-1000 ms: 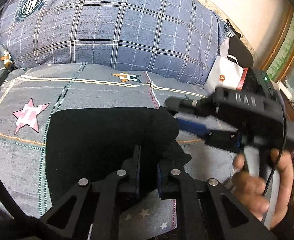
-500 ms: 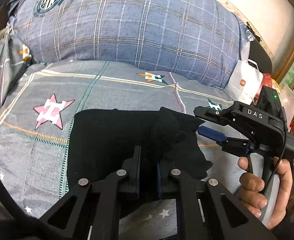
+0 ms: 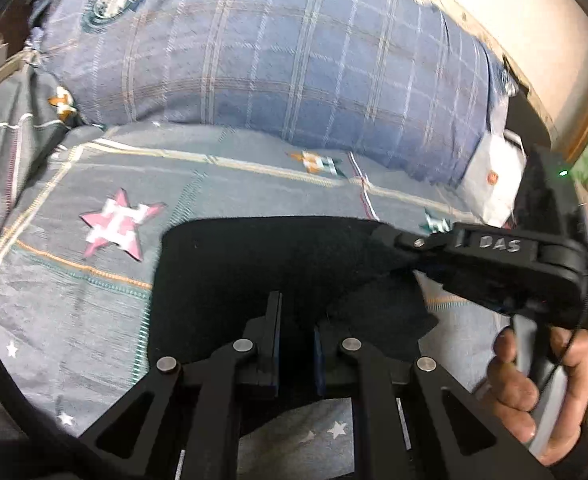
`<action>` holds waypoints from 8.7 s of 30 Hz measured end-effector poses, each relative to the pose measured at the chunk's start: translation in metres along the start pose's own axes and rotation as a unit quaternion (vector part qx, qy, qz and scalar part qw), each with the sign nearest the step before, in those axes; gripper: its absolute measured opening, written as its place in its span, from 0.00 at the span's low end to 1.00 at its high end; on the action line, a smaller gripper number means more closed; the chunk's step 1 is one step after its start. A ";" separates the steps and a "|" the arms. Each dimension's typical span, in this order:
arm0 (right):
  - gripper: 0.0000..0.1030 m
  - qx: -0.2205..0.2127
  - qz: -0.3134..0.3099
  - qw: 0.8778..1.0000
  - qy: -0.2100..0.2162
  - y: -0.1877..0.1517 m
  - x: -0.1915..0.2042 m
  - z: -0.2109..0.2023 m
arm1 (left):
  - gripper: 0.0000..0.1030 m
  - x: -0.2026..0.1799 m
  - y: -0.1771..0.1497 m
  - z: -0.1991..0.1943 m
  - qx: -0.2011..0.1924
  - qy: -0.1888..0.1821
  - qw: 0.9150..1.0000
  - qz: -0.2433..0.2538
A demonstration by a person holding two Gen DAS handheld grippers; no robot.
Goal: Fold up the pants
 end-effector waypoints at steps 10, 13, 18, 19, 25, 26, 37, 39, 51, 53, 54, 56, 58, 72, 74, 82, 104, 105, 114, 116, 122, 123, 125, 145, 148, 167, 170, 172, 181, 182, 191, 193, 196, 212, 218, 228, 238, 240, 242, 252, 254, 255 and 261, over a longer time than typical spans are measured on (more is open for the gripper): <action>0.11 0.053 -0.141 0.988 0.039 -0.036 0.157 0.035 | 0.17 0.117 -0.004 -0.064 -0.067 0.098 0.980 -0.161; 0.15 0.085 -0.169 0.980 0.053 -0.055 0.195 0.068 | 0.17 0.158 -0.014 -0.067 -0.049 0.148 0.965 -0.213; 0.14 0.108 -0.187 0.968 0.125 -0.085 0.236 0.078 | 0.28 0.203 -0.034 -0.075 -0.037 0.180 0.941 -0.283; 0.14 0.105 -0.187 0.969 0.125 -0.087 0.236 0.077 | 0.32 0.205 -0.035 -0.079 -0.042 0.185 0.938 -0.289; 0.14 0.087 -0.172 0.977 0.091 -0.084 0.195 0.068 | 0.59 0.201 -0.035 -0.108 -0.112 0.197 0.925 -0.304; 0.14 0.088 -0.164 0.979 0.085 -0.082 0.183 0.067 | 0.61 0.202 -0.030 -0.104 -0.115 0.198 0.925 -0.303; 0.19 0.076 -0.101 0.992 -0.019 -0.082 0.050 0.051 | 0.61 0.158 -0.022 -0.032 0.004 0.096 0.970 -0.225; 0.41 0.067 -0.101 0.992 -0.026 -0.087 0.039 0.040 | 0.62 0.145 -0.017 -0.040 -0.027 0.079 0.974 -0.213; 0.72 0.035 -0.124 0.991 -0.037 -0.095 0.047 0.040 | 0.67 0.176 -0.058 -0.073 -0.021 0.200 0.945 -0.259; 0.69 0.034 -0.133 0.988 -0.064 -0.094 0.049 0.054 | 0.67 0.176 -0.068 -0.082 -0.032 0.211 0.940 -0.266; 0.66 0.036 -0.139 0.987 -0.074 -0.096 0.051 0.061 | 0.67 0.174 -0.070 -0.087 -0.042 0.216 0.939 -0.263; 0.65 0.023 -0.169 0.980 -0.107 -0.103 0.053 0.074 | 0.67 0.166 -0.069 -0.090 -0.048 0.223 0.943 -0.242; 0.54 -0.001 -0.210 0.967 -0.144 -0.111 0.056 0.078 | 0.67 0.150 -0.064 -0.085 -0.045 0.217 0.952 -0.210; 0.04 -0.056 -0.081 0.995 -0.014 -0.050 0.021 -0.058 | 0.67 0.023 -0.054 -0.023 0.050 0.050 0.998 -0.002; 0.04 -0.086 -0.059 0.995 -0.009 -0.032 0.005 -0.081 | 0.67 0.015 -0.054 -0.017 0.062 0.040 0.997 0.001; 0.04 -0.114 0.041 0.988 -0.091 -0.008 -0.085 -0.101 | 0.67 0.011 -0.047 -0.002 0.078 0.043 0.996 0.000; 0.08 -0.260 0.042 0.948 -0.180 0.002 -0.081 -0.154 | 0.14 0.015 -0.041 0.040 0.148 0.008 0.988 -0.036; 0.08 -0.258 0.049 0.950 -0.170 0.001 -0.083 -0.154 | 0.14 0.014 -0.042 0.041 0.148 0.011 0.988 -0.033; 0.08 -0.183 0.057 0.981 -0.043 -0.004 -0.076 -0.127 | 0.05 0.012 -0.030 0.039 0.124 0.019 0.991 -0.041; 0.08 -0.137 0.060 0.989 -0.007 -0.008 -0.073 -0.111 | 0.05 0.008 -0.023 0.028 0.103 0.001 0.994 -0.047; 0.13 -0.034 0.004 0.998 0.047 -0.033 -0.035 -0.071 | 0.05 0.000 0.009 0.008 0.070 -0.086 0.990 -0.085; 0.22 -0.027 -0.013 0.998 0.051 -0.038 -0.028 -0.068 | 0.05 0.000 0.014 0.008 0.071 -0.093 0.989 -0.085; 0.64 -0.014 -0.054 0.997 0.055 -0.049 -0.012 -0.063 | 0.05 0.002 0.020 0.016 0.079 -0.105 0.987 -0.092; 0.09 -0.050 -0.268 0.957 -0.101 -0.079 0.040 0.003 | 0.05 0.006 0.059 0.030 0.109 -0.202 0.967 -0.113; 0.06 -0.068 -0.198 0.975 -0.078 -0.062 0.022 -0.015 | 0.05 -0.026 0.078 0.030 0.108 -0.215 0.967 -0.081; 0.06 -0.202 0.161 0.963 -0.072 -0.024 -0.119 -0.106 | 0.06 -0.192 0.112 0.089 0.149 -0.248 0.952 0.095; 0.06 -0.202 0.164 0.964 -0.055 -0.017 -0.119 -0.107 | 0.27 -0.150 0.106 0.070 0.132 -0.219 0.963 0.082; 0.06 -0.204 0.162 0.964 -0.053 -0.019 -0.117 -0.109 | 0.52 -0.107 0.094 0.054 0.118 -0.186 0.974 0.051; 0.06 -0.184 0.163 0.969 -0.017 0.014 -0.099 -0.104 | 0.56 0.031 -0.036 0.023 0.139 -0.188 0.955 -0.182; 0.06 -0.186 0.158 0.970 -0.017 0.018 -0.096 -0.103 | 0.56 0.027 -0.044 0.022 0.136 -0.206 0.949 -0.197; 0.06 -0.195 0.166 0.967 0.005 0.021 -0.101 -0.104 | 0.57 -0.013 -0.041 0.039 0.125 -0.233 0.942 -0.210; 0.06 -0.194 0.173 0.966 0.008 0.021 -0.105 -0.104 | 0.57 -0.008 -0.038 0.041 0.121 -0.228 0.939 -0.229; 0.06 -0.198 0.178 0.964 0.022 0.021 -0.106 -0.107 | 0.56 -0.003 -0.039 0.044 0.126 -0.228 0.930 -0.260; 0.06 -0.196 0.199 0.958 0.063 0.019 -0.111 -0.113 | 0.56 0.010 -0.055 0.049 0.104 -0.152 0.896 -0.405; 0.06 -0.202 0.210 0.954 0.067 0.020 -0.119 -0.119 | 0.32 0.028 -0.040 0.045 0.095 -0.105 0.907 -0.397; 0.05 -0.199 0.183 0.962 0.029 0.021 -0.113 -0.115 | 0.09 0.054 -0.037 0.029 0.081 -0.108 0.915 -0.380; 0.05 -0.182 0.179 0.967 0.026 0.037 -0.103 -0.113 | 0.06 0.059 0.052 0.021 0.056 -0.073 0.974 -0.209; 0.05 -0.173 0.173 0.969 0.018 0.046 -0.097 -0.109 | 0.06 0.068 0.068 0.031 0.047 -0.075 0.978 -0.188; 0.05 -0.162 0.167 0.972 0.010 0.063 -0.088 -0.102 | 0.06 0.078 0.083 0.048 0.046 -0.080 0.980 -0.178; 0.05 -0.103 0.158 0.977 -0.100 0.165 -0.080 -0.004 | 0.08 0.117 0.116 0.160 0.145 -0.095 0.973 -0.152; 0.07 -0.090 0.158 0.977 -0.108 0.172 -0.090 0.016 | 0.11 0.122 0.110 0.173 0.156 -0.099 0.969 -0.166; 0.09 -0.081 0.158 0.977 -0.114 0.176 -0.096 0.025 | 0.17 0.123 0.110 0.179 0.166 -0.109 0.965 -0.173; 0.09 -0.070 0.181 0.980 -0.042 0.196 -0.105 0.027 | 0.58 0.126 0.121 0.181 0.151 -0.196 0.942 -0.226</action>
Point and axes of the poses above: each gripper's, at about its wrist camera, not at the fingertips, and z roughly the way its jaws point, x to its left, y to its top, the point moved 5 cm from there along z, roughly the way its jaws point, and after that the axes turned 13 degrees about z, right-handed, at the moved point
